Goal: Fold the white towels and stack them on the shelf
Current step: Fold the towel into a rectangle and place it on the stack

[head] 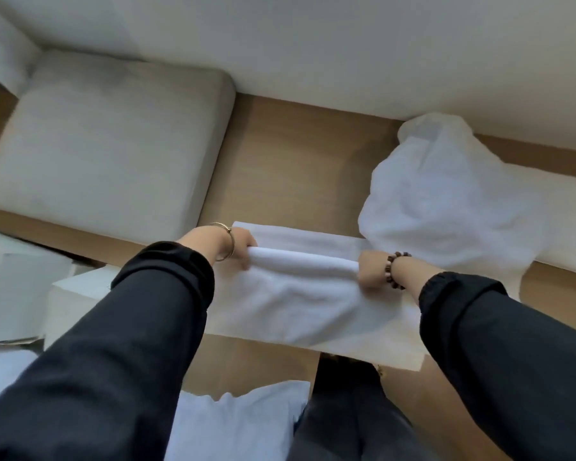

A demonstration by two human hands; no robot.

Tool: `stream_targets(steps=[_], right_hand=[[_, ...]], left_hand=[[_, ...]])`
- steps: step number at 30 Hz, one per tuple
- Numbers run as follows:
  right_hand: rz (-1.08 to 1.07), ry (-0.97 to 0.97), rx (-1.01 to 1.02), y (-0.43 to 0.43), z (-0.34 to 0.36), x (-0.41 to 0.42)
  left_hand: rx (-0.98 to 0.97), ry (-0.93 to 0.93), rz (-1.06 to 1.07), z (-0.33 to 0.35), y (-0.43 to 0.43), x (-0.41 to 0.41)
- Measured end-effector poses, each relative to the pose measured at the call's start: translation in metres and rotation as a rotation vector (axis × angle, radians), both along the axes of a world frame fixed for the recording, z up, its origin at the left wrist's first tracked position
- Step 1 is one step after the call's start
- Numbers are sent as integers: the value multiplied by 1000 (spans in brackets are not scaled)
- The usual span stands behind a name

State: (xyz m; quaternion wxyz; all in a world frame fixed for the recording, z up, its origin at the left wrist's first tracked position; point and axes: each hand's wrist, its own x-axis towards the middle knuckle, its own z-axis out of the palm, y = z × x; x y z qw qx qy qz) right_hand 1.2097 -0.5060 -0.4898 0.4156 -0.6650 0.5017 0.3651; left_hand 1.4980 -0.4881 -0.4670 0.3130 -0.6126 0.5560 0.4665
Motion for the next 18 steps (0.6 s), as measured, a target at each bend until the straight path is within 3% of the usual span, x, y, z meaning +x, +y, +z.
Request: stream_targets(steps=[5, 9, 13, 18], right_hand=[[-32, 6, 55, -28, -63, 26], [-163, -9, -138, -35, -104, 12], [-299, -21, -331, -21, -117, -14], [-477, 58, -273, -2, -118, -54]], left_hand=[[-49, -15, 305, -62, -14, 47], [-420, -62, 675, -113, 0, 64], [-462, 15, 1101, -137, 33, 63], [-460, 38, 1208, -143, 57, 60]])
